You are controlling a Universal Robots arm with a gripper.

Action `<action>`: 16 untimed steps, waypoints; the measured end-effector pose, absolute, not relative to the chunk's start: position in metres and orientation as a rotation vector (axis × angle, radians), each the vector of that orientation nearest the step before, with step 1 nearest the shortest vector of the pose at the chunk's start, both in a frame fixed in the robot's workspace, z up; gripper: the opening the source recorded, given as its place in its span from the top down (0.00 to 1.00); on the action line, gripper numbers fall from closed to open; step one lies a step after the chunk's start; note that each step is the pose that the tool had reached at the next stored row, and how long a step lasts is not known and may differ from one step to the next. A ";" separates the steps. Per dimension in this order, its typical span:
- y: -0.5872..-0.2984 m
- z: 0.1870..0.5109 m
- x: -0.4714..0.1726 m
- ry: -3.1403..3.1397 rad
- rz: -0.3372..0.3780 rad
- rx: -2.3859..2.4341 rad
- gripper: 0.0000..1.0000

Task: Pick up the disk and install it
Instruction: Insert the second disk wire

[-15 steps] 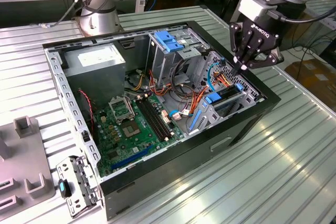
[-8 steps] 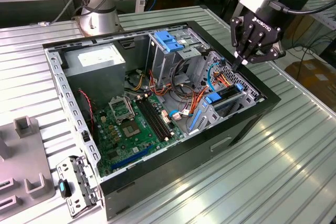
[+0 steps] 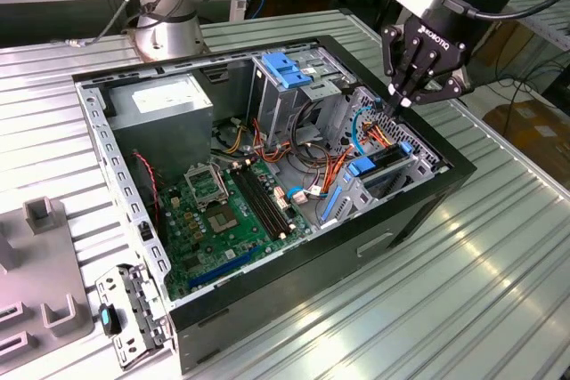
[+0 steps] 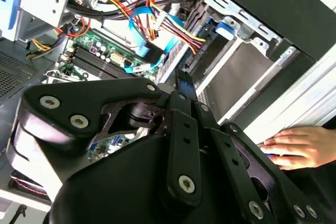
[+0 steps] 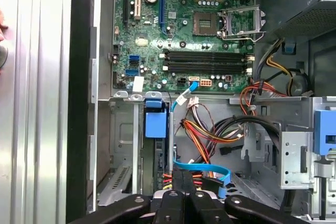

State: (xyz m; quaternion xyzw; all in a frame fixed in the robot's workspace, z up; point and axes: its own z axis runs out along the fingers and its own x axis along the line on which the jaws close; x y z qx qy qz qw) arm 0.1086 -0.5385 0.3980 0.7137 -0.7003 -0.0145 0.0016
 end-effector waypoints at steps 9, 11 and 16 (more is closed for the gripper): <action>-0.514 0.398 0.108 -2.198 -0.045 2.240 0.89; -0.513 0.398 0.108 -2.198 -0.045 2.239 0.89; -0.508 0.397 0.110 -2.196 -0.041 2.238 0.89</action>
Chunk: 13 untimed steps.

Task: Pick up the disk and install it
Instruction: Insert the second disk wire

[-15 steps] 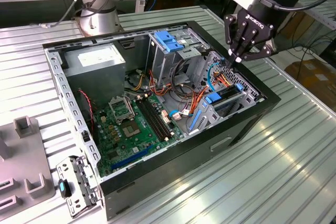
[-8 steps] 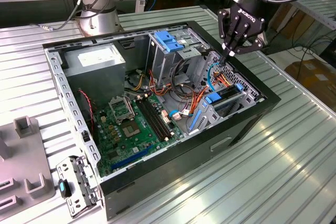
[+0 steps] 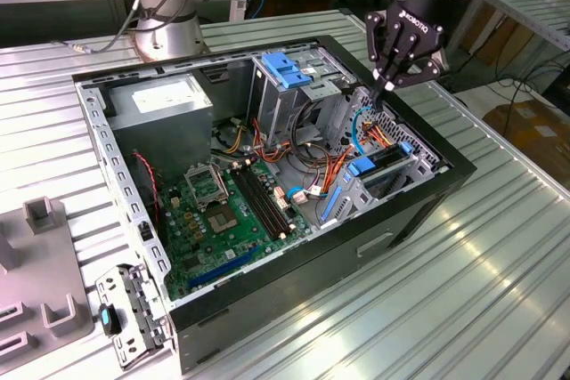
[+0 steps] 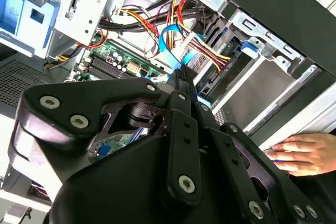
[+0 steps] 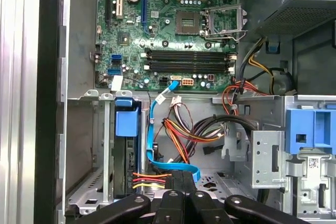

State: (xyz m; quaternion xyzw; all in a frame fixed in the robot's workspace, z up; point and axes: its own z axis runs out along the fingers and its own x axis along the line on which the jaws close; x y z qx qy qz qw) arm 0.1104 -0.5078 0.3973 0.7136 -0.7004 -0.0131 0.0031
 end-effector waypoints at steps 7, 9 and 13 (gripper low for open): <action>-0.502 0.394 0.111 -2.185 -0.017 2.226 0.83; -0.501 0.393 0.111 -2.182 -0.009 2.222 0.82; -0.498 0.391 0.112 -2.171 0.016 2.211 0.75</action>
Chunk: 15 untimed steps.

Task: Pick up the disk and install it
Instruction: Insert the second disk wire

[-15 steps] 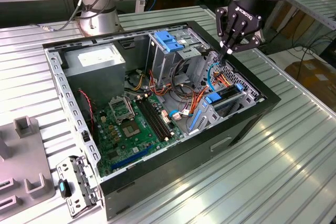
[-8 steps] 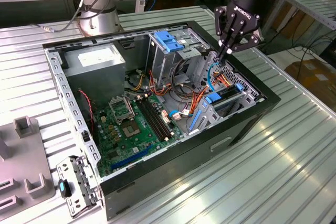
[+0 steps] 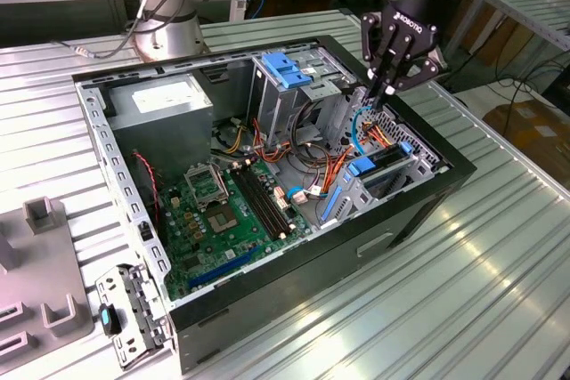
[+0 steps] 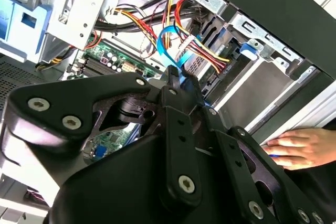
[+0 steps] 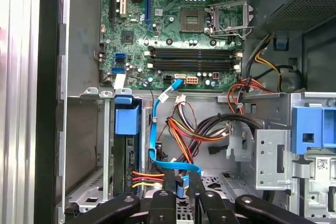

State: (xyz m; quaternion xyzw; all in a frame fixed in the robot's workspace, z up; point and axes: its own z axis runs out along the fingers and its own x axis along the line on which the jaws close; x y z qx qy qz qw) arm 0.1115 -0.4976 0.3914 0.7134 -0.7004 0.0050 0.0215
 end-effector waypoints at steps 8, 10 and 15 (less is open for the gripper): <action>-0.486 0.383 0.114 -2.142 0.077 2.180 0.75; -0.484 0.382 0.115 -2.136 0.090 2.173 0.75; -0.482 0.378 0.115 -2.120 0.122 2.157 0.89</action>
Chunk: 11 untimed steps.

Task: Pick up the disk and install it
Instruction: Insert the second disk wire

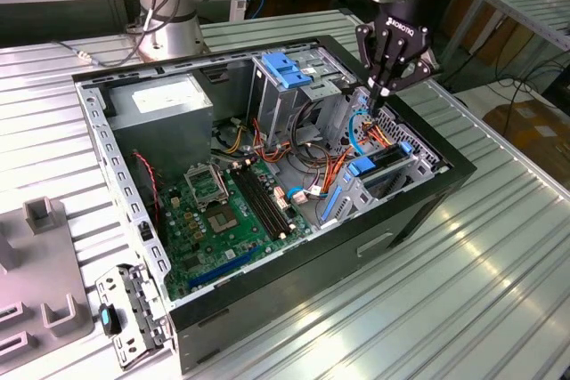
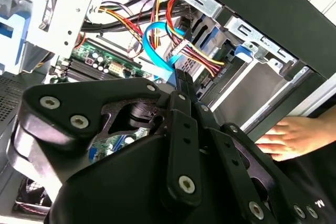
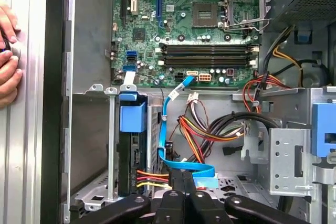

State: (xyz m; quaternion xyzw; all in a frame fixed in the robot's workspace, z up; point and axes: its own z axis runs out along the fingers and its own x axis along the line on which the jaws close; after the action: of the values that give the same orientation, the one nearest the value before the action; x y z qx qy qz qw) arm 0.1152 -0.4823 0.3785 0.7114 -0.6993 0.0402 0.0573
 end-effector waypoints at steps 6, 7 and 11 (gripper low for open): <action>-0.480 0.372 0.115 -2.098 0.167 2.132 0.82; -0.479 0.372 0.116 -2.096 0.170 2.130 0.82; -0.478 0.367 0.116 -2.089 0.183 2.124 0.75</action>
State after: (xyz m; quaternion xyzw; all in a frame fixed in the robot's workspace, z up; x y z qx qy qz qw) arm 0.1159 -0.4780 0.3672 0.7093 -0.6978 0.0610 0.0785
